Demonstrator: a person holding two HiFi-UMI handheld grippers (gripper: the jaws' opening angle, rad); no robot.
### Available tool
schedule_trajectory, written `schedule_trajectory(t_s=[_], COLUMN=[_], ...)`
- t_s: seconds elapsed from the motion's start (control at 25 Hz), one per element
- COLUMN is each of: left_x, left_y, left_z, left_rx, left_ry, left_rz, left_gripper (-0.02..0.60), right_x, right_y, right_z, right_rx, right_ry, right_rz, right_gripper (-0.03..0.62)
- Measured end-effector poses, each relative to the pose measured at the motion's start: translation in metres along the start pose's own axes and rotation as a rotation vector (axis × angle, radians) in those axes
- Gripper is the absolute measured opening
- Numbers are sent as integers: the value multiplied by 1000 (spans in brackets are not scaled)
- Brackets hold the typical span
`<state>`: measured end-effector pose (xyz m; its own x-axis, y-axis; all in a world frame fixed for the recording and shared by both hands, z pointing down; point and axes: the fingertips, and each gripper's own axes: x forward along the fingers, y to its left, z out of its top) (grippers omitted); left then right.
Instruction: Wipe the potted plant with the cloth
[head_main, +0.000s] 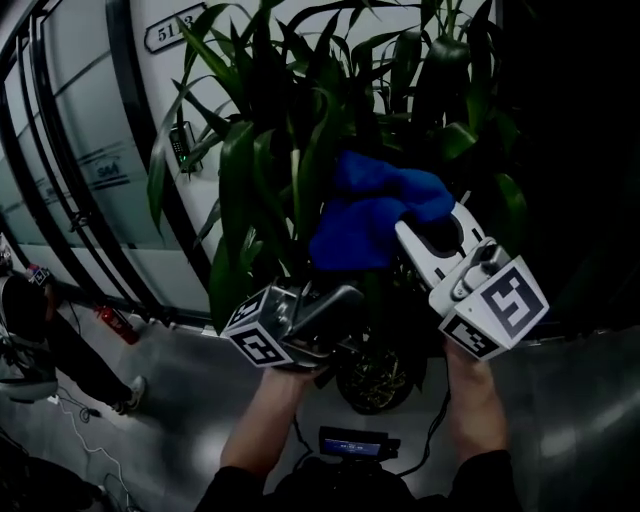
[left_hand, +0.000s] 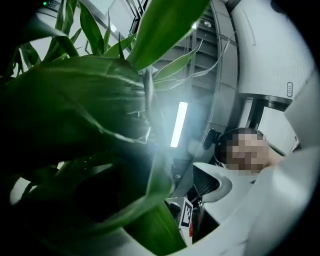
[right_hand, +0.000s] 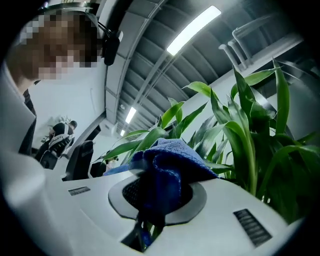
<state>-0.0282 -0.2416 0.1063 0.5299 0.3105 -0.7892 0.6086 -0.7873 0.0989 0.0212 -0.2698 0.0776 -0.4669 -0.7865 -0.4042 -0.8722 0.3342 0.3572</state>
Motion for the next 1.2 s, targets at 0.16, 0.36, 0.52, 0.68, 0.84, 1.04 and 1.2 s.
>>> schedule_trajectory(t_s=[0.16, 0.36, 0.52, 0.68, 0.84, 1.04, 1.2], left_x=[-2, -7, -9, -10, -11, -10, -11], left_y=[-4, -3, -2, -1, -2, -3, -4], left_z=[3, 10, 10, 10, 10, 6, 3], left_rx=[-27, -79, -86, -91, -87, -84, -73], left_ry=[-30, -85, -99, -111, -115, -112, -104], left_rz=[-31, -57, -54, -48, -54, -54, -45], left_gripper=[440, 440, 440, 440, 440, 440, 440], right_x=[-1, -12, -22, -37, -56, -83, -101], right_y=[22, 34, 47, 60, 76, 89, 92], right_z=[-11, -16, -22, -45, -61, -66, -40], right_rx=[15, 32, 38, 23, -17, -53, -49], right_ry=[24, 27, 35, 135, 223, 282, 202], right_rz=[63, 104, 142, 175, 212, 235, 253], right_gripper=[74, 74, 74, 74, 74, 74, 74])
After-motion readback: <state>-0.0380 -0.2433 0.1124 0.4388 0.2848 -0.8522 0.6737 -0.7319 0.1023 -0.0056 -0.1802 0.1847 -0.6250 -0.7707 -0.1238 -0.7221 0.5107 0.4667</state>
